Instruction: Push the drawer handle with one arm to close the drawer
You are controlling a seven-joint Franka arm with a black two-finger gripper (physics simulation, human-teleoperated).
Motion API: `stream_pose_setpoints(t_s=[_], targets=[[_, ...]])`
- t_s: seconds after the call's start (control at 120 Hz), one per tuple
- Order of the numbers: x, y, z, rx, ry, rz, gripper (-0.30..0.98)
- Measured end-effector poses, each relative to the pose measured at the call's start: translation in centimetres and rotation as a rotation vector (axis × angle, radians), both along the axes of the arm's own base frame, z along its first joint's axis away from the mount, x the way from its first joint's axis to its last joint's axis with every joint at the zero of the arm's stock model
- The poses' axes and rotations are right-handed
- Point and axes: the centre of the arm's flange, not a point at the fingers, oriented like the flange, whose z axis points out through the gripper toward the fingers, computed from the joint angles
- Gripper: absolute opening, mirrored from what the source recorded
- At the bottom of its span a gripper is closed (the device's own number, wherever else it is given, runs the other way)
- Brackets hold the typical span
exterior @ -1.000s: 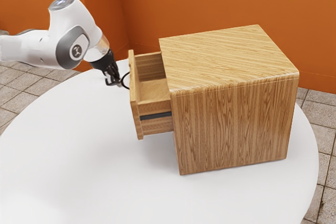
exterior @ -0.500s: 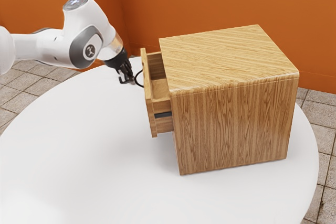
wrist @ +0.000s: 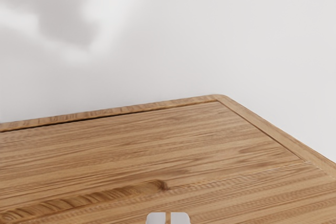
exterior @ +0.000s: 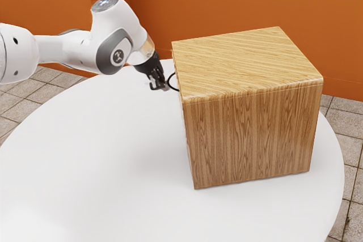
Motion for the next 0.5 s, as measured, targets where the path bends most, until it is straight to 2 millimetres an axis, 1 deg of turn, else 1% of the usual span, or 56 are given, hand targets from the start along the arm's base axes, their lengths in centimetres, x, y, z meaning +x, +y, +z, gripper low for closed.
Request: stream_pose_setpoints(t_s=[0.083, 0.133, 0.217, 0.25, 0.283, 0.317, 0.358, 0.392, 0.417, 0.458, 0.5], targets=[[0.3, -0.3, -0.1, 0.001, -0.002, -0.005, -0.09], [-0.1, -0.4, -0.1, 0.003, 0.000, -0.004, -0.10], [-2.9, 0.5, -0.3, 0.006, 0.016, 0.012, -0.10], [-4.6, 1.2, 0.4, 0.009, 0.010, 0.025, -0.10], [-6.9, 2.1, 1.5, 0.016, 0.000, 0.034, -0.10], [-9.3, 3.4, 3.6, 0.026, -0.013, 0.045, -0.02], [-11.8, 5.5, 6.5, 0.036, -0.025, 0.071, 0.07], [-13.6, 6.3, 8.6, 0.044, -0.025, 0.076, 0.15], [-14.7, 6.7, 9.9, 0.048, -0.019, 0.078, 0.20], [-15.9, 7.2, 12.8, 0.053, -0.013, 0.067, 0.29], [-16.8, 7.4, 14.6, 0.060, 0.015, 0.047, 0.36]])
